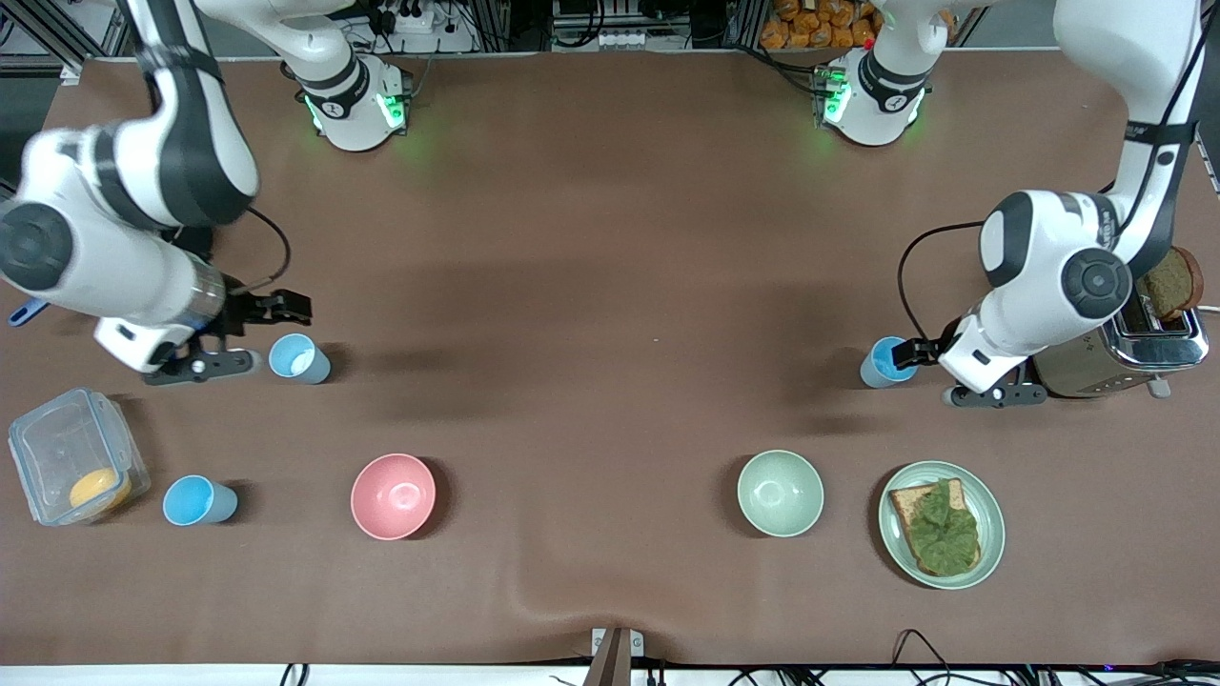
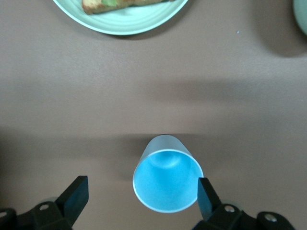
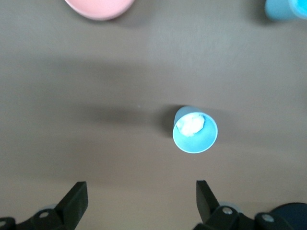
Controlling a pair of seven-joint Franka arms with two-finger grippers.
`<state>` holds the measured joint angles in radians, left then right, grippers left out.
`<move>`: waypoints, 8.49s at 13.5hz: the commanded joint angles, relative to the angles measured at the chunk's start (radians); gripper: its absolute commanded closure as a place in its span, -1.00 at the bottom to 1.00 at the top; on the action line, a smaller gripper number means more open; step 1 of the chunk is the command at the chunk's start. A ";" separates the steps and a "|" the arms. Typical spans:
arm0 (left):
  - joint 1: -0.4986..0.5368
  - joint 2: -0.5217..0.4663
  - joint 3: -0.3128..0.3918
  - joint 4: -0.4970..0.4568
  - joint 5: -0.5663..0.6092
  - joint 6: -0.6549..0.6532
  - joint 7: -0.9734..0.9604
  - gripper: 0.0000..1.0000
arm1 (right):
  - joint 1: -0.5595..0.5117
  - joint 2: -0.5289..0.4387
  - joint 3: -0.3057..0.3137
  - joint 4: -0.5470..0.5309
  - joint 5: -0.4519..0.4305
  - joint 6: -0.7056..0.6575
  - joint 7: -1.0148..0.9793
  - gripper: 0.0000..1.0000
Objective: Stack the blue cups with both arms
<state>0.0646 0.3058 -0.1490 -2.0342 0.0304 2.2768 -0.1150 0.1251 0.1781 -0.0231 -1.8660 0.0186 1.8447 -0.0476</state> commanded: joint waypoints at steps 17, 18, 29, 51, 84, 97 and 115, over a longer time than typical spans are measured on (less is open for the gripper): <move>-0.034 0.084 -0.001 -0.020 -0.018 0.058 -0.057 1.00 | -0.021 0.199 -0.006 -0.193 -0.060 0.326 0.006 1.00; -0.034 0.078 -0.001 -0.020 -0.018 0.055 -0.057 1.00 | -0.018 0.199 -0.006 -0.188 -0.060 0.320 0.006 1.00; -0.016 -0.086 -0.003 0.057 -0.015 0.006 -0.034 1.00 | 0.247 0.199 0.002 0.027 0.030 0.087 0.286 1.00; -0.365 0.041 -0.080 0.413 -0.084 -0.280 -0.730 1.00 | 0.558 0.489 -0.004 0.393 0.187 0.141 0.575 -1.00; -0.832 0.454 -0.031 0.707 0.017 -0.025 -1.187 0.14 | -0.091 -0.157 -0.064 0.263 0.004 -0.275 0.166 -1.00; -0.310 -0.058 -0.043 0.635 0.198 -0.669 -0.383 -1.00 | -0.085 -0.154 -0.077 0.269 0.003 -0.217 0.061 -1.00; -0.078 -0.286 -0.034 0.479 -0.004 -0.654 -0.101 -1.00 | -0.082 -0.152 -0.067 0.271 0.004 -0.226 0.071 -1.00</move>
<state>-0.0257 0.0314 -0.1800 -1.5429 0.0556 1.6117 -0.2512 0.0411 0.0408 -0.0922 -1.5817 0.0350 1.6204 0.0234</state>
